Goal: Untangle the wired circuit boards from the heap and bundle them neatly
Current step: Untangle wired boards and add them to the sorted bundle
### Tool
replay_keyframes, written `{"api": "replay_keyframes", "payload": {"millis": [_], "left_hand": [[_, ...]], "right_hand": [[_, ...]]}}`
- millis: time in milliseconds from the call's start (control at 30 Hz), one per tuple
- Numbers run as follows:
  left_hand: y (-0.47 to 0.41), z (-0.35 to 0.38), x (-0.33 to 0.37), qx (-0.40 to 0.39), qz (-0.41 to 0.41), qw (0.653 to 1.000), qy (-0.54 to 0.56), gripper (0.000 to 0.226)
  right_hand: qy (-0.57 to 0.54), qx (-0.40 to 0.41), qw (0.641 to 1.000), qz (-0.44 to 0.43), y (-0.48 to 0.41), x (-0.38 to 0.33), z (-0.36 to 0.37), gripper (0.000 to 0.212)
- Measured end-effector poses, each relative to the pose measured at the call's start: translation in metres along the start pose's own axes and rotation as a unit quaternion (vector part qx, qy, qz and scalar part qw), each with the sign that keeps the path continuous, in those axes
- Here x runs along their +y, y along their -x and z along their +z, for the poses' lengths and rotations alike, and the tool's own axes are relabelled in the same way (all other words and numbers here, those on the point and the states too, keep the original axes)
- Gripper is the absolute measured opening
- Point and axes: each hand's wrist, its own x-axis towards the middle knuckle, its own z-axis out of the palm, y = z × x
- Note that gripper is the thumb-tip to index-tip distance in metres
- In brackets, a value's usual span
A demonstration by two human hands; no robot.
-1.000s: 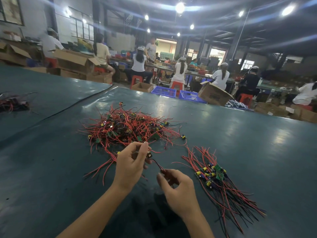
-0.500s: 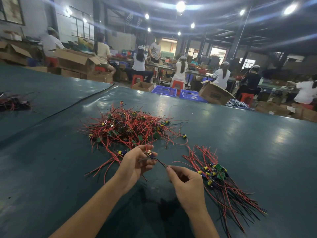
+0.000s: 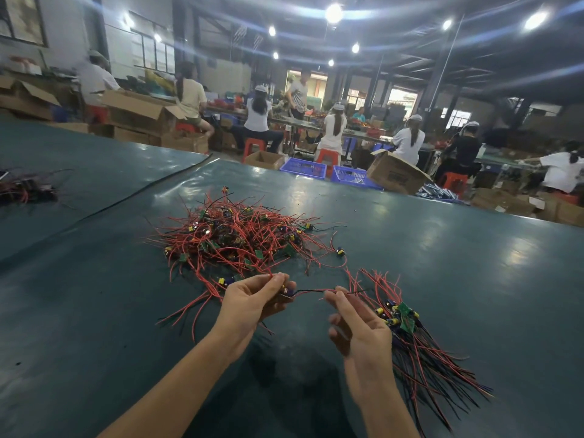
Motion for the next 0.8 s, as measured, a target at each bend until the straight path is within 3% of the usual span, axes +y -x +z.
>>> {"api": "replay_keyframes", "payload": {"millis": [167, 400, 567, 700, 800], "left_hand": [[0.009, 0.009, -0.007, -0.077, 0.009, 0.997, -0.011, 0.022], [0.013, 0.009, -0.006, -0.137, 0.022, 0.986, -0.096, 0.03], [0.012, 0.007, -0.005, -0.149, 0.056, 0.972, -0.171, 0.012], [0.013, 0.01, -0.009, -0.133, 0.048, 0.971, -0.195, 0.011], [0.014, 0.013, -0.01, -0.089, 0.001, 0.98, -0.177, 0.038]], "right_hand": [[0.093, 0.006, 0.995, 0.018, 0.008, 0.019, 0.014, 0.01], [0.083, 0.047, 0.995, 0.026, 0.006, 0.019, 0.013, 0.025], [0.065, 0.06, 0.995, 0.056, 0.005, 0.016, 0.012, 0.023], [0.089, 0.048, 0.995, 0.023, 0.005, 0.017, 0.009, 0.02], [0.092, 0.009, 0.996, 0.007, 0.008, 0.018, 0.012, 0.018]]}}
